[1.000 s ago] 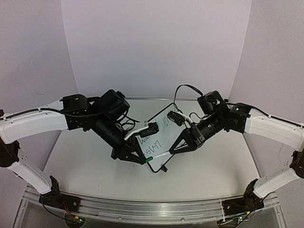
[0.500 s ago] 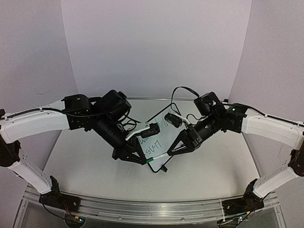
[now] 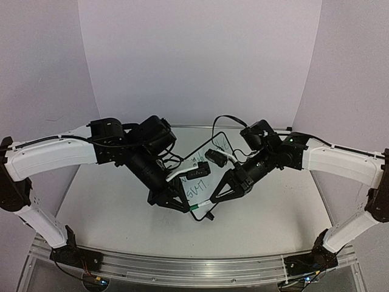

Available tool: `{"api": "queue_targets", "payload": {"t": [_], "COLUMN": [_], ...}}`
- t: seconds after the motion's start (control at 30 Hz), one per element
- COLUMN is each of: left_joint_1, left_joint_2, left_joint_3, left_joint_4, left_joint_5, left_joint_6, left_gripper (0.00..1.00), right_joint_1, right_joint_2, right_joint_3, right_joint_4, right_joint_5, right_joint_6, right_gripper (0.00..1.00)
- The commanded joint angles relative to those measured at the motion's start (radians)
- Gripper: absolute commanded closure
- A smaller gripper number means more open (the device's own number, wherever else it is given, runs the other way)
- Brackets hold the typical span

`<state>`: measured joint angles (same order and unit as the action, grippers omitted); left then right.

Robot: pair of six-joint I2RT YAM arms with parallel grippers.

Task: Write a sentence on the whiteboard
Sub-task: Insert the whiteboard marker without the cap into the pen cap.

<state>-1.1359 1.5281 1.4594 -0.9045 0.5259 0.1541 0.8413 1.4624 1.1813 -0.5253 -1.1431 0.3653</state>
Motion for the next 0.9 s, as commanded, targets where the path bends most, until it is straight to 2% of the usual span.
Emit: {"api": "queue_targets", "payload": {"t": [0.0, 0.87], "left_joint_1": [-0.010, -0.013], "left_joint_2": [0.021, 0.085], "left_joint_3": [0.091, 0.205], "left_joint_4": [0.075, 0.182], "left_joint_5": [-0.012, -0.020], "left_joint_6": [0.037, 0.050], "left_gripper": [1.00, 1.00], "right_joint_1": [0.025, 0.057], "right_joint_2": [0.032, 0.082], "right_joint_3": [0.045, 0.047], "right_joint_4": [0.016, 0.019], "right_joint_5": [0.000, 0.015], "right_joint_6": [-0.029, -0.060], "right_gripper": [1.00, 1.00]}}
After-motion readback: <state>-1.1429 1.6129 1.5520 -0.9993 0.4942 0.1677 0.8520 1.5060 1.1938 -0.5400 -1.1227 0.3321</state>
